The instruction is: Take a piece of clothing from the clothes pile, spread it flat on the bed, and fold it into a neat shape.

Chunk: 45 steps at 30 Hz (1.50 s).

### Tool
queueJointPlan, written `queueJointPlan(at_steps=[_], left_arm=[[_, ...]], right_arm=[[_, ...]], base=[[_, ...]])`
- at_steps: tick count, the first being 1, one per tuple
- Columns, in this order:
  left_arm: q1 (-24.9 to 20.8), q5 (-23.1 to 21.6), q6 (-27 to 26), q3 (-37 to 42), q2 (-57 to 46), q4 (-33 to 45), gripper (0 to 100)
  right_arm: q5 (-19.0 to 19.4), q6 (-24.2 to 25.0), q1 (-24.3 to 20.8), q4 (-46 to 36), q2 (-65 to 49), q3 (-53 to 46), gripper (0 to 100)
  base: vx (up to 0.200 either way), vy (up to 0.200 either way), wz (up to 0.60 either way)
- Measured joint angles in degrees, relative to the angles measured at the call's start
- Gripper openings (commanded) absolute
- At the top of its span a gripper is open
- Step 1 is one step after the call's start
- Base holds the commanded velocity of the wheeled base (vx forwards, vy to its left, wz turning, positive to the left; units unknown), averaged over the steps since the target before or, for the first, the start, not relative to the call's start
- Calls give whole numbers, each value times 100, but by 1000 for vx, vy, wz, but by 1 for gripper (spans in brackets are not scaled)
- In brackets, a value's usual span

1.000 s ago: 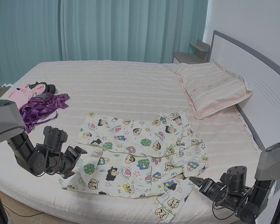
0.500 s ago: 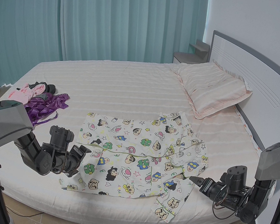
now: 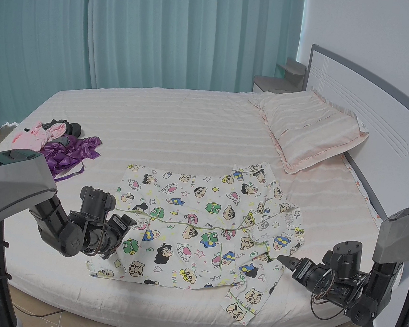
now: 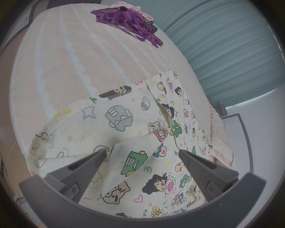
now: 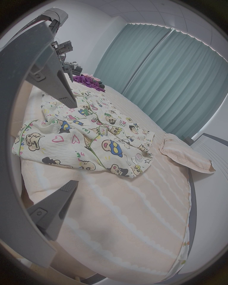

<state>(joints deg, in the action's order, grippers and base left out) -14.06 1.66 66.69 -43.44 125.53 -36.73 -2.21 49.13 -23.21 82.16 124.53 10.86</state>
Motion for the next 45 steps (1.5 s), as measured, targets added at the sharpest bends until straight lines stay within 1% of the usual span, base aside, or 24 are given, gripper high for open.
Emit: queueJointPlan(at_steps=[3,4,9,17,23,27,30,36,42,45], left_arm=[[-11,9,0,-74,44,20,100],[-11,17,0,-107,57,20,0],[-16,77,1,-190,105,37,0],[-9,351,4,-216,118,13,0],[28,364,-40,-221,-45,-9,0],[56,356,-312,-223,-199,-18,0],[124,354,-660,-227,-279,-115,0],[446,301,-1111,-218,-321,-589,0],[660,-60,-1256,-221,-271,-706,0],[720,-128,-1267,-221,-243,-711,0]], right_arm=[[0,0,4,2,0,-4,100],[0,0,4,2,2,-4,100],[0,0,10,2,9,-6,100],[0,2,10,0,9,-15,100],[0,2,4,0,9,-15,100],[0,0,9,0,6,-15,100],[0,0,10,2,2,-28,100],[2,2,9,5,-7,-48,100],[0,0,15,6,-11,-45,100],[0,2,12,9,-13,-48,100]], base=[[0,0,0],[0,0,0],[0,0,0],[0,0,0],[0,0,0],[0,0,0],[0,0,0],[0,0,0],[0,0,0],[0,0,0]])
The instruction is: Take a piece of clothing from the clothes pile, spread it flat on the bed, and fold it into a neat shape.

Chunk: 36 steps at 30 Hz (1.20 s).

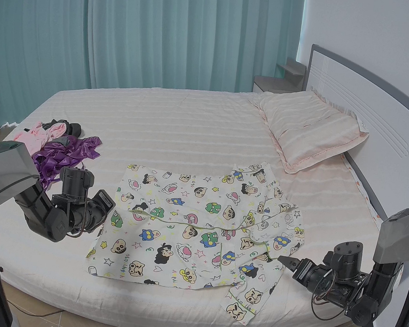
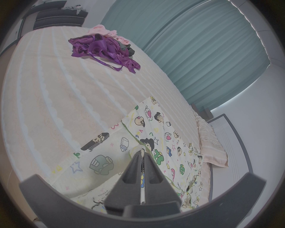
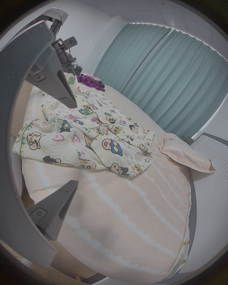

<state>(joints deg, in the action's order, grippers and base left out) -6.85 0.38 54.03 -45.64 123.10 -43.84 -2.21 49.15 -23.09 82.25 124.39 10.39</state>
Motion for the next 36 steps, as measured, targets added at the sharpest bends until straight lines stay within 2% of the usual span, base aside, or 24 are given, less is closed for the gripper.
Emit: queueJointPlan(at_steps=[11,14,15,24,31,36], left_arm=[[261,-22,-39,-88,195,-11,0],[316,-22,-213,-193,315,-9,0],[330,-22,-296,-218,361,-6,100],[499,2,-468,-424,589,-6,100],[797,-22,-663,-446,664,-4,100],[937,-308,-641,-199,490,5,100]], right_arm=[[0,-2,-2,0,0,-5,100],[0,-2,-4,0,0,-5,100],[0,-2,-4,0,0,-2,100],[-4,-2,-9,0,-11,-2,100],[-6,-2,-11,0,-20,-2,100],[-6,-13,-26,0,-27,-57,100]], base=[[0,0,0],[0,0,0],[0,0,0],[0,0,0],[0,0,0],[0,0,0]])
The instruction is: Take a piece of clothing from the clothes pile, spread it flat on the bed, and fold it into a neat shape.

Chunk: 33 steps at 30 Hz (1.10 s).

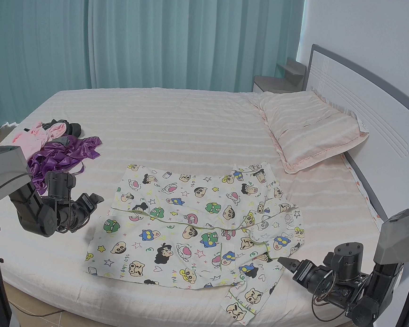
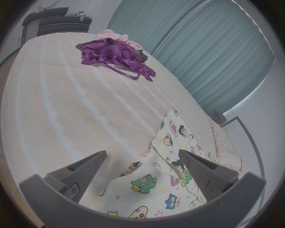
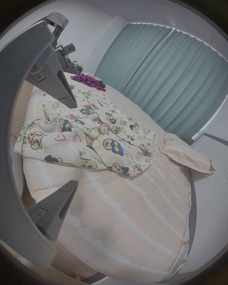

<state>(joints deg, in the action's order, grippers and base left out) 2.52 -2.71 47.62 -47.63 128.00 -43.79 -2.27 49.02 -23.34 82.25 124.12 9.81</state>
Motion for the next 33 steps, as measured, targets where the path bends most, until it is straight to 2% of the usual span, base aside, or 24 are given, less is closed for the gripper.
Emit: queueJointPlan(at_steps=[3,9,14,17,21,32,33], left_arm=[[59,-532,110,573,-383,11,100],[43,-945,318,1641,-1063,13,100],[-16,-1306,734,2310,-1681,13,100],[-46,-1535,918,2526,-1930,11,100],[-74,-1636,1006,2721,-2133,6,100],[-84,-1645,991,2831,-2230,-6,100],[-79,-1645,989,2831,-2225,-6,100]], right_arm=[[38,-13,-33,-2,5,-80,100],[222,-20,-197,-4,77,-168,100],[219,-17,-680,0,394,-174,100],[83,-20,-964,74,702,-138,100],[-35,-57,-1143,161,1003,-41,100],[-30,-323,-1022,107,1273,339,100],[-27,-351,-1012,101,1281,363,0]], base=[[0,0,0],[0,0,0],[0,0,0],[0,0,0],[0,0,0],[0,0,0],[0,0,0]])
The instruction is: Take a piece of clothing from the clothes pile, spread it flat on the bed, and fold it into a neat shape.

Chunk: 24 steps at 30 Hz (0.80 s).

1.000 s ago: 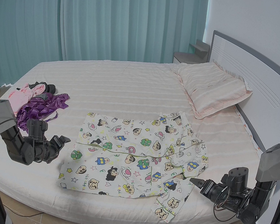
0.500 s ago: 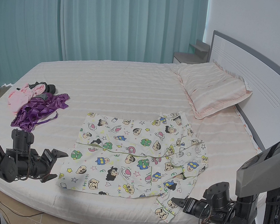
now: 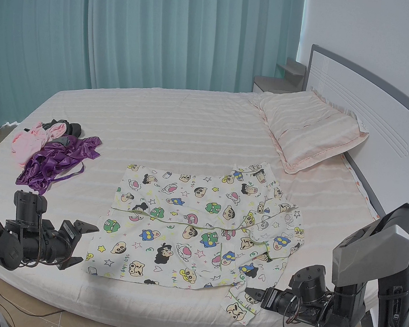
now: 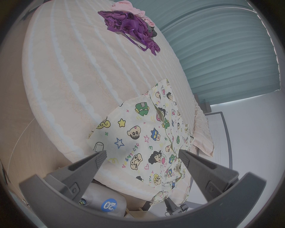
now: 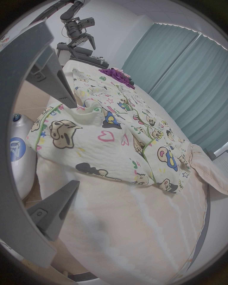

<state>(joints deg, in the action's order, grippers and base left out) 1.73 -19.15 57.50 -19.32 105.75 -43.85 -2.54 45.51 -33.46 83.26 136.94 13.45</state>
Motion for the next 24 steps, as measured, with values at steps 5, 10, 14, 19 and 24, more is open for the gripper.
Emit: queueJointPlan(at_steps=[5,10,14,19,24], left_arm=[[0,0,-5,0,20,-7,100],[0,-2,-5,0,22,-2,100],[0,-2,-5,0,26,0,100],[0,2,-11,11,30,1,100],[-16,5,-22,30,33,1,100]], right_arm=[[9,-115,45,-105,22,182,0],[-52,-293,160,-105,7,118,0],[-59,-388,400,-55,-52,-2,0],[-33,-702,756,-66,-356,-223,0],[-2,-1139,1108,-129,-756,-394,0]], base=[[0,0,0],[0,0,0],[0,0,0],[0,0,0],[0,0,0]])
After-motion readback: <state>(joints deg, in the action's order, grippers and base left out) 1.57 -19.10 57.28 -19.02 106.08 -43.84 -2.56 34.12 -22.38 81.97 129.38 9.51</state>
